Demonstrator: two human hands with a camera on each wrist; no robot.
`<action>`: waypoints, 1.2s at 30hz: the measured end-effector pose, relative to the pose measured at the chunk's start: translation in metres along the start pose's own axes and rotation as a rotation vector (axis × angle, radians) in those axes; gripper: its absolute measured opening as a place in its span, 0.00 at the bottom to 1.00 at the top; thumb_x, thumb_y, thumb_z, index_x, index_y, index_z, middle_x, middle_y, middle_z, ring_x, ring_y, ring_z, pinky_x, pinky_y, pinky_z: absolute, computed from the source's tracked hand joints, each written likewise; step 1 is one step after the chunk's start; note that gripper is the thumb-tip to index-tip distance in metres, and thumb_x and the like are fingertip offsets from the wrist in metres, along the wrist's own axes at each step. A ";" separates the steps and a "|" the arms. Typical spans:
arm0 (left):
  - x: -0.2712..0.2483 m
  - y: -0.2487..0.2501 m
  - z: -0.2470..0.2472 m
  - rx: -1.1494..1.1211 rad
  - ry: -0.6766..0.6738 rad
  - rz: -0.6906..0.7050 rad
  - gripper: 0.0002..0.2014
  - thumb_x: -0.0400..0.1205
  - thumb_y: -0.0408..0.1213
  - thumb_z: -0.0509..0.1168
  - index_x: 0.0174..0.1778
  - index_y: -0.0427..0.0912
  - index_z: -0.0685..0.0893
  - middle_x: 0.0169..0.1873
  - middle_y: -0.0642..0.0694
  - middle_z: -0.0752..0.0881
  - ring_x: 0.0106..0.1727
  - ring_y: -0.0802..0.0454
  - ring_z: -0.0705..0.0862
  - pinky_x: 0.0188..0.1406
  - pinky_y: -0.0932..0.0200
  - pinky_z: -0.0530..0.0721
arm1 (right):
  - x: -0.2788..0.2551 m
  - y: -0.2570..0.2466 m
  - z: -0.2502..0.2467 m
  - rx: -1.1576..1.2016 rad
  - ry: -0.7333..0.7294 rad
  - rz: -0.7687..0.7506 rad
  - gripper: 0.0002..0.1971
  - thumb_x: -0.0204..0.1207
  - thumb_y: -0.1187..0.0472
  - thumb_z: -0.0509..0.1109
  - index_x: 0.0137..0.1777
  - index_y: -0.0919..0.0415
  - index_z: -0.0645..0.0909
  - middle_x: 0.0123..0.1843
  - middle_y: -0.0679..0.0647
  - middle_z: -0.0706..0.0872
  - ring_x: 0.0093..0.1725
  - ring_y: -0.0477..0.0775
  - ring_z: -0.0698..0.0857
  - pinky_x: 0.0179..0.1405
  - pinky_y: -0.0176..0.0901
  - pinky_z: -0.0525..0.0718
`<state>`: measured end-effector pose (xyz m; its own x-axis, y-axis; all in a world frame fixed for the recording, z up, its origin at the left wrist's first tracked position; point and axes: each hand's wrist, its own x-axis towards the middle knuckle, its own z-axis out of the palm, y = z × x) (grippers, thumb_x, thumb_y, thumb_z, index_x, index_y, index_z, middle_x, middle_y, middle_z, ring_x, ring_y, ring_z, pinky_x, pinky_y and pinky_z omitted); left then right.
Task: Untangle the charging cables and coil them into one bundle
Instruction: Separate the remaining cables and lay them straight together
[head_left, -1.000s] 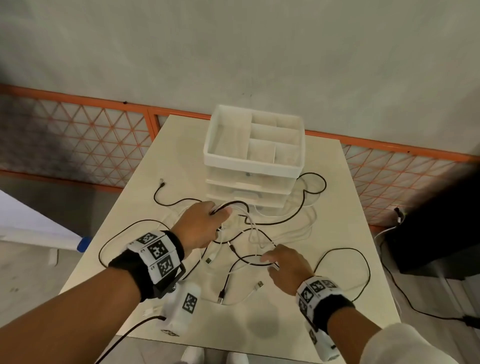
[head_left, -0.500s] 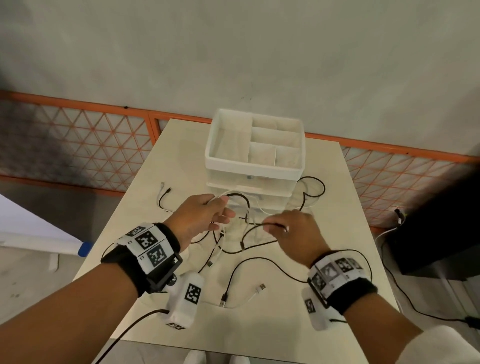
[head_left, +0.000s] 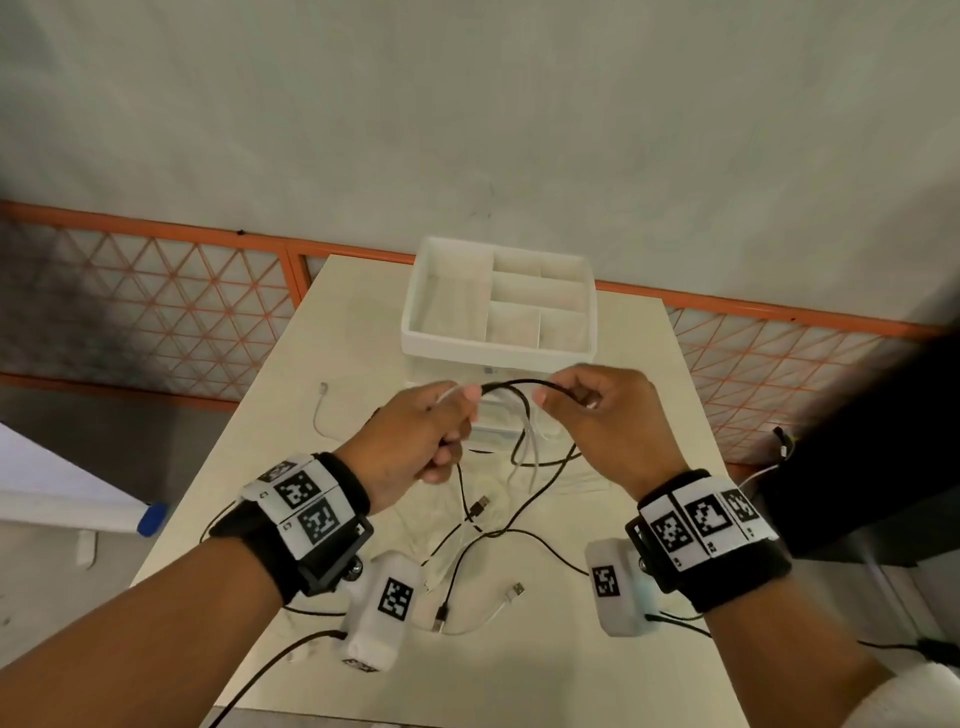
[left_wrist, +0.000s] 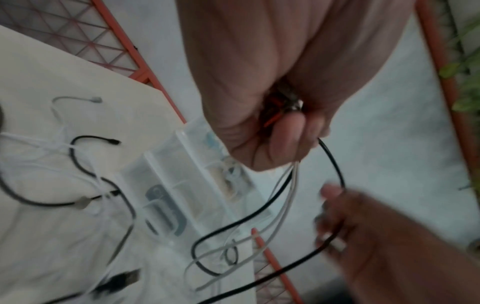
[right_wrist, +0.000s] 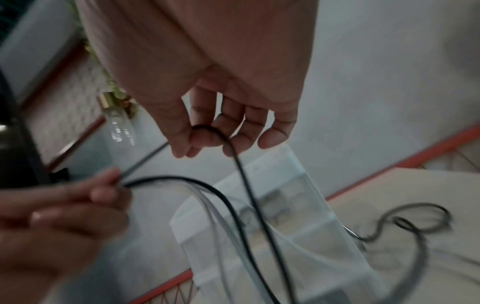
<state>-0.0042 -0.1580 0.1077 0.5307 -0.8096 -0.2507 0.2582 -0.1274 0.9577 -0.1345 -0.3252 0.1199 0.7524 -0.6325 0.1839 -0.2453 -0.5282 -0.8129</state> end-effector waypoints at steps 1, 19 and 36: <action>0.000 0.008 -0.002 -0.027 0.010 0.035 0.16 0.87 0.42 0.62 0.33 0.45 0.81 0.25 0.51 0.67 0.21 0.56 0.63 0.15 0.65 0.64 | -0.002 0.011 0.003 -0.058 -0.044 0.051 0.11 0.76 0.54 0.78 0.36 0.59 0.89 0.32 0.55 0.88 0.30 0.47 0.80 0.35 0.38 0.80; 0.006 0.031 -0.043 -0.337 0.372 0.118 0.10 0.86 0.38 0.66 0.38 0.47 0.79 0.23 0.51 0.72 0.18 0.58 0.65 0.11 0.68 0.60 | 0.002 0.078 -0.019 -0.533 -0.128 0.362 0.10 0.77 0.51 0.73 0.43 0.56 0.89 0.39 0.54 0.85 0.45 0.60 0.85 0.42 0.41 0.76; 0.004 0.019 -0.035 0.009 0.258 -0.003 0.16 0.84 0.47 0.67 0.38 0.39 0.78 0.23 0.50 0.72 0.17 0.57 0.63 0.12 0.68 0.58 | 0.066 0.070 -0.074 -0.013 0.060 0.463 0.25 0.81 0.67 0.63 0.76 0.48 0.73 0.56 0.58 0.90 0.35 0.58 0.91 0.33 0.50 0.86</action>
<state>0.0312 -0.1437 0.1201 0.7189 -0.6361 -0.2803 0.2532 -0.1359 0.9578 -0.1468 -0.4460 0.1159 0.5255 -0.8347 -0.1647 -0.5545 -0.1892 -0.8104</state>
